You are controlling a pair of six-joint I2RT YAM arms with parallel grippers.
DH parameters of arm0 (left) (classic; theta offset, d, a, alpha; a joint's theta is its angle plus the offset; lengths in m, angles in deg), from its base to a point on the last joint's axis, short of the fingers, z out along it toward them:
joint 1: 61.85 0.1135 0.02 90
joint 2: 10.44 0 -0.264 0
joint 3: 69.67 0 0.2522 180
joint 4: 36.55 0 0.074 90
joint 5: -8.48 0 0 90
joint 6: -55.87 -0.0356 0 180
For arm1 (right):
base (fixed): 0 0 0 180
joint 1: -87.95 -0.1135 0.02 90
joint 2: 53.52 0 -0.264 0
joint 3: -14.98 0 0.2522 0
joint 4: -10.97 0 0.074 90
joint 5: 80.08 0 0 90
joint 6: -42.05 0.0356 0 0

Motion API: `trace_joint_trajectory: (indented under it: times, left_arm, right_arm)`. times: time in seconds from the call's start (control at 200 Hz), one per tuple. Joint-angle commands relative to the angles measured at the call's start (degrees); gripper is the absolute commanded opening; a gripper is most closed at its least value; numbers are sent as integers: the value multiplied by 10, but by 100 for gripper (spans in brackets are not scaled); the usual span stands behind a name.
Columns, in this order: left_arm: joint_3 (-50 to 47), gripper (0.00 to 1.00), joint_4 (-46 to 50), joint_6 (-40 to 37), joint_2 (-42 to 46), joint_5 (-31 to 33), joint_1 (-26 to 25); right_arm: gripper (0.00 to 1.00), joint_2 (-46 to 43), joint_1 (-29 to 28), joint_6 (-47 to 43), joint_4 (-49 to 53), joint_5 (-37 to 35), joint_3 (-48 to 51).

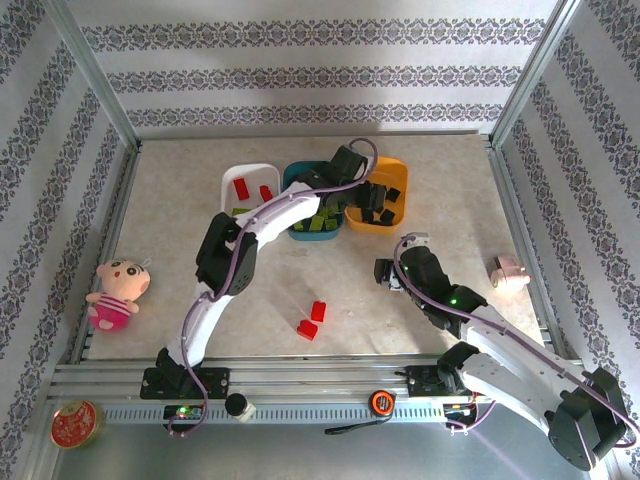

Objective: Sort the legos into containers by color
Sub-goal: Place the lego in the container.

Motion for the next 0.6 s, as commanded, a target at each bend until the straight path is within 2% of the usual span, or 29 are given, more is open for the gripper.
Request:
trace_joint_trajectory:
  times: [0.0,0.1,0.19,0.305,0.44,0.525,0.595]
  left_arm:
    - [78,54,63,16,-28,-23,11]
    - [92,62,66,26,-17,-32,13]
    - [30,69,25,26,44,-27,14]
    - [-126,79,-66,42,157,-20,28]
    - [-350,84,-215,99,302,-37,76]
    - [-463,85,-257,124,388,-45,107]
    - [-545,87,-267,121,462,-32,114]
  right_arm:
    - [76,-2,-4,9,0,6,10]
    - [76,-1,-5,9,1,15,8]
    - [76,4,-9,8,-4,29,5]
    - [76,24,-21,5,-17,57,-2]
    - [76,63,-49,4,-48,87,-6]
    - [77,102,-69,3,-81,116,-6]
    - [77,141,-92,1,-96,135,-17]
